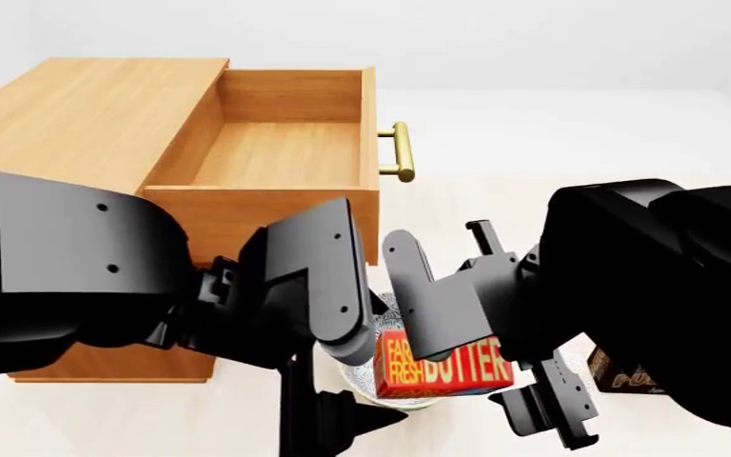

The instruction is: Put the butter at the back in the top drawer of the cabinet and close it.

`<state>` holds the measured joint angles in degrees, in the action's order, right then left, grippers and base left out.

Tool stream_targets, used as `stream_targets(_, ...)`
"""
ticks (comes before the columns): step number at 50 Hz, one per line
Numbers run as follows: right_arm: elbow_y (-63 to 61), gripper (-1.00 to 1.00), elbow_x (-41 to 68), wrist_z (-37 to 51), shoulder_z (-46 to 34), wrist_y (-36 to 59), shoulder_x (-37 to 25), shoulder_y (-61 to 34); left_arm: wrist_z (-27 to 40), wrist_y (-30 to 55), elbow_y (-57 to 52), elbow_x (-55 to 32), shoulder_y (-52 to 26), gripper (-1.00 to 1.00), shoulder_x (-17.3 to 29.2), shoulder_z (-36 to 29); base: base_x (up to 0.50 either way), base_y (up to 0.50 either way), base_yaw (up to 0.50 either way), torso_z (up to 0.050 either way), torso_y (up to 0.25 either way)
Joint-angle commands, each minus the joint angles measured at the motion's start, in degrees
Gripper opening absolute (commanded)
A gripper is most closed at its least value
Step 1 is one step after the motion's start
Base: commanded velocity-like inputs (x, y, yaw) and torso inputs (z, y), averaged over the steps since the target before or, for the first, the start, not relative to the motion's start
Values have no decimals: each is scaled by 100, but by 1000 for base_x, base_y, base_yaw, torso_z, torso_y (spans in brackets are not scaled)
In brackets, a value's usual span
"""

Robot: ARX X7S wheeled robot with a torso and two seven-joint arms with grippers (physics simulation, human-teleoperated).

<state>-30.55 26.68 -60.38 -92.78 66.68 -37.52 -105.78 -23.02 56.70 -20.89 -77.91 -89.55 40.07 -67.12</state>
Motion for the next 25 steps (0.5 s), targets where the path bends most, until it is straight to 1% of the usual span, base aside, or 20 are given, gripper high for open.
stream_targets(1, -8, -100, -105, 31, 58, -60, 2, -97, -21, -46, 48, 140, 66, 100, -61, -73, 0, 0, 0, 0, 0)
stream_targets(25, -22, -100, -79, 52, 77, -62, -6, -133, -89, -125, 123, 274, 151, 100, -92, -144, 0, 0, 0, 0, 0)
